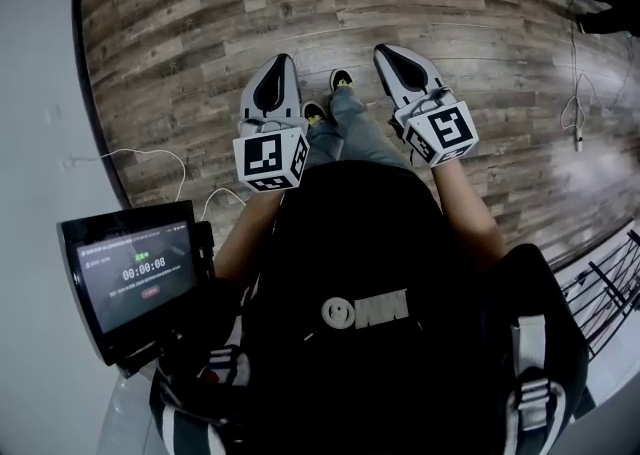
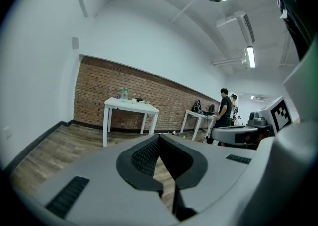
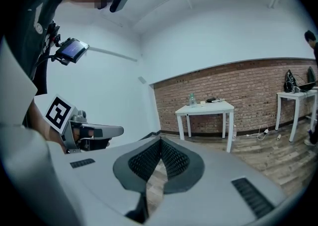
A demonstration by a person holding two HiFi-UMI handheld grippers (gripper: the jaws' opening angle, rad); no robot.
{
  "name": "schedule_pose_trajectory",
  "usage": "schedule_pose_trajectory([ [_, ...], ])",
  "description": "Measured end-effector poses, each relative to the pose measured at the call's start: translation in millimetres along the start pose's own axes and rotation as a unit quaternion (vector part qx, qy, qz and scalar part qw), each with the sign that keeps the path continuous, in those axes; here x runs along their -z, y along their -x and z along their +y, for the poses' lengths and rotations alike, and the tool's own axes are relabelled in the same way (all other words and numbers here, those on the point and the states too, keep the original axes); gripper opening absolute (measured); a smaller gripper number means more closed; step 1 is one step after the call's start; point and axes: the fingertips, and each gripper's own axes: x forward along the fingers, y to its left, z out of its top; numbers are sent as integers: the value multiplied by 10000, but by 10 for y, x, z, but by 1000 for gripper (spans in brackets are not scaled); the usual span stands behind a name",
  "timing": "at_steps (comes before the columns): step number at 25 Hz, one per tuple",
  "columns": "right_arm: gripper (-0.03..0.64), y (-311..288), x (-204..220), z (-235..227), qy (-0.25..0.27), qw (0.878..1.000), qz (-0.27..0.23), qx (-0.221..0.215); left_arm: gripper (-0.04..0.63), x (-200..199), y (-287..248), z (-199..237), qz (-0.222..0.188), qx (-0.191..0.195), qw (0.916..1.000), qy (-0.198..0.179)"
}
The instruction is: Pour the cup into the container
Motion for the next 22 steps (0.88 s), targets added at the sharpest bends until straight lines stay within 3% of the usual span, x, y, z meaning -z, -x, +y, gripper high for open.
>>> schedule_pose_trajectory([
  [22,5,-1013,-554,-1269,-139,9974,-322,-624,-3,-610,-1521,-26,123,-298,9985,-434],
])
